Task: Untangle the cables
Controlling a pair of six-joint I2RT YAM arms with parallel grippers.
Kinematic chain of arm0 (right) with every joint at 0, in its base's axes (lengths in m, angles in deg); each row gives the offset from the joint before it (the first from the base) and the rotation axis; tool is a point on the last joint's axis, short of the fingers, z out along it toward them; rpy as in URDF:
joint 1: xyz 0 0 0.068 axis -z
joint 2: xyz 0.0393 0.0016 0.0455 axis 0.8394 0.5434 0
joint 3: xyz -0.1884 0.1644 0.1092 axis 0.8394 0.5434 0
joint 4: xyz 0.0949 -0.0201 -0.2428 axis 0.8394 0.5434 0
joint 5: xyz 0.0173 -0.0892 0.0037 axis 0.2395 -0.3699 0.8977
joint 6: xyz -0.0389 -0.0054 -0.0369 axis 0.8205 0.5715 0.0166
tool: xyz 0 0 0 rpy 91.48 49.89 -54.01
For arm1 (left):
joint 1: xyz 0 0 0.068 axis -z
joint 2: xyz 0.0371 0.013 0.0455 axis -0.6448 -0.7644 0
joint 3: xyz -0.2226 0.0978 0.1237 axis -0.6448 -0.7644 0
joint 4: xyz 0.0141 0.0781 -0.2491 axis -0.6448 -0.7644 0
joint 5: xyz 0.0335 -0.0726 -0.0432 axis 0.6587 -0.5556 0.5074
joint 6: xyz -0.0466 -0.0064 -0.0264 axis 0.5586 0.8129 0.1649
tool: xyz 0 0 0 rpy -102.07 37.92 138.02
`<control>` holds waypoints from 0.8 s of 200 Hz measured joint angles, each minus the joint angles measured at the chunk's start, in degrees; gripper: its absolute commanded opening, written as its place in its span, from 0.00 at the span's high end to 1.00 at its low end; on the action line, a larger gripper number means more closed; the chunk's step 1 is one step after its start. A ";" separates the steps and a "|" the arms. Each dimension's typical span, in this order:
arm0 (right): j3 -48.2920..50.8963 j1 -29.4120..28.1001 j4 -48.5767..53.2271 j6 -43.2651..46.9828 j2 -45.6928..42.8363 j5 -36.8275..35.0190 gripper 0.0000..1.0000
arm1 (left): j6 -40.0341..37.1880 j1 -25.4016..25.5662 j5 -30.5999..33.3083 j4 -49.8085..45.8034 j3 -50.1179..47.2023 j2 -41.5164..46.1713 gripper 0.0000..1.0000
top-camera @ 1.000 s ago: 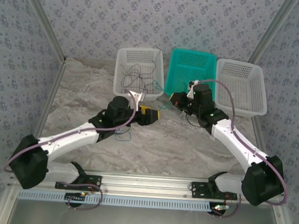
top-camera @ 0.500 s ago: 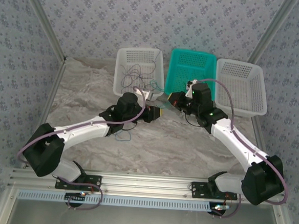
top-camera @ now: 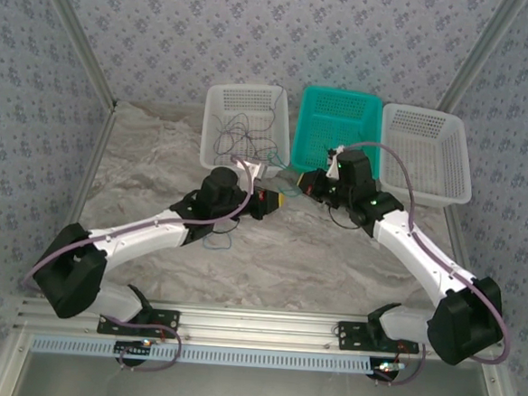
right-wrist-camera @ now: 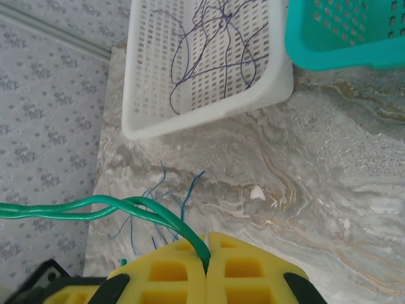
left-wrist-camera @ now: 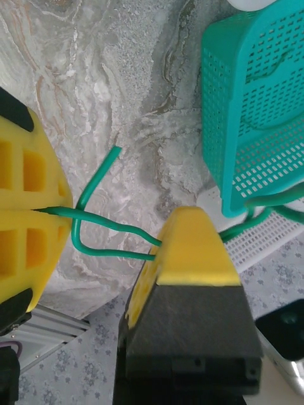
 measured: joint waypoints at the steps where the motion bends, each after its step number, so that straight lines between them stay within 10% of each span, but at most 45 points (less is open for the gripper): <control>1: 0.09 0.09 -0.02 0.11 -0.09 0.24 0.90 | 0.00 -0.02 0.00 -0.02 -0.04 0.09 1.00; 45: 5.79 6.40 -2.34 2.29 -3.85 6.73 0.41 | 0.04 -2.95 0.70 -0.44 -0.85 4.22 1.00; 160: 14.05 -1.92 -26.01 2.05 -2.71 7.21 0.43 | 2.40 -3.80 1.77 0.85 -1.42 3.69 1.00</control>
